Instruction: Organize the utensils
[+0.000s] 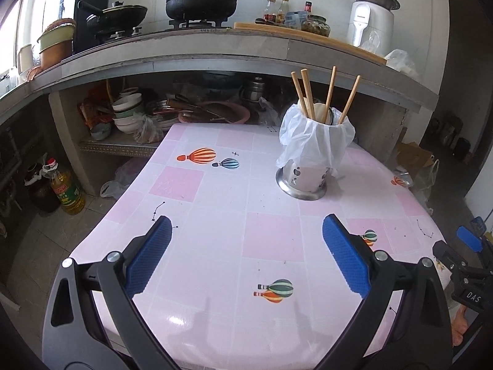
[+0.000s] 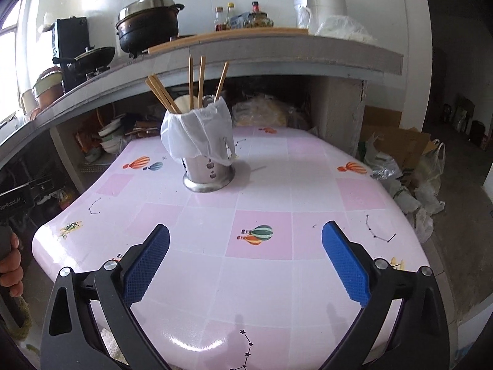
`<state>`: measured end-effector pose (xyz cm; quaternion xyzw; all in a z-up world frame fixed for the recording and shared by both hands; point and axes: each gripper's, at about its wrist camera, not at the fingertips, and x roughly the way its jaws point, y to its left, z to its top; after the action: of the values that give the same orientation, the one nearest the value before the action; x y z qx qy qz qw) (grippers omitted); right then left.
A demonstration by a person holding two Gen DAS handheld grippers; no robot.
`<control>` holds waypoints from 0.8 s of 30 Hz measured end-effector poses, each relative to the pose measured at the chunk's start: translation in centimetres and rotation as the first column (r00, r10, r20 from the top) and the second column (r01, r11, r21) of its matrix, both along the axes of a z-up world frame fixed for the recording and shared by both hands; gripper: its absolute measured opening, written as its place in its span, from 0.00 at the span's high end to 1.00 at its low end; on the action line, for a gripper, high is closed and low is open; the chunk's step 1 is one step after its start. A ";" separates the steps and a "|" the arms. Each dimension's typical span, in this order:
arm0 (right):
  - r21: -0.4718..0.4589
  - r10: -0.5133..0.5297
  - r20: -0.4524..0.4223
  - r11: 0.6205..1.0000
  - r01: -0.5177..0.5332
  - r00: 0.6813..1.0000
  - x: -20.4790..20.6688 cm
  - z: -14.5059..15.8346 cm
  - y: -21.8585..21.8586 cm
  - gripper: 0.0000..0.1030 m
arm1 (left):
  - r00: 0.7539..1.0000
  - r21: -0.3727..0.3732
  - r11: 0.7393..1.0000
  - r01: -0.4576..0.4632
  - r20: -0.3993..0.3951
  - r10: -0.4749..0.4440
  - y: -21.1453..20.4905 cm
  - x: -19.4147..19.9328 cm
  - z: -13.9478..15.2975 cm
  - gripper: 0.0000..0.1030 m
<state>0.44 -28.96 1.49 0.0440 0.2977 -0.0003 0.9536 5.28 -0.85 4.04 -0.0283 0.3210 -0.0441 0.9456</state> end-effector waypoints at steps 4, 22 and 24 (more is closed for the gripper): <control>-0.008 -0.003 0.032 1.000 0.003 0.999 -1.1 0.9 -0.3 0.06 | 1.000 -0.016 1.000 0.017 -0.007 -0.018 0.6 -1.2 0.5 0.08; 0.010 -0.041 0.055 0.999 0.040 0.998 -1.8 1.9 -1.1 0.06 | 0.995 0.120 0.991 -0.054 0.092 0.043 -2.1 -2.2 2.2 0.08; -0.003 -0.054 0.058 0.999 0.054 0.997 -1.9 2.0 -1.2 0.06 | 0.995 0.133 0.990 -0.051 0.094 0.038 -2.7 -2.3 2.2 0.08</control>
<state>-1.41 -30.13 3.52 0.0498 0.2686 -0.0256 0.9616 2.97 -3.54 6.26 0.0305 0.2789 -0.0024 0.9598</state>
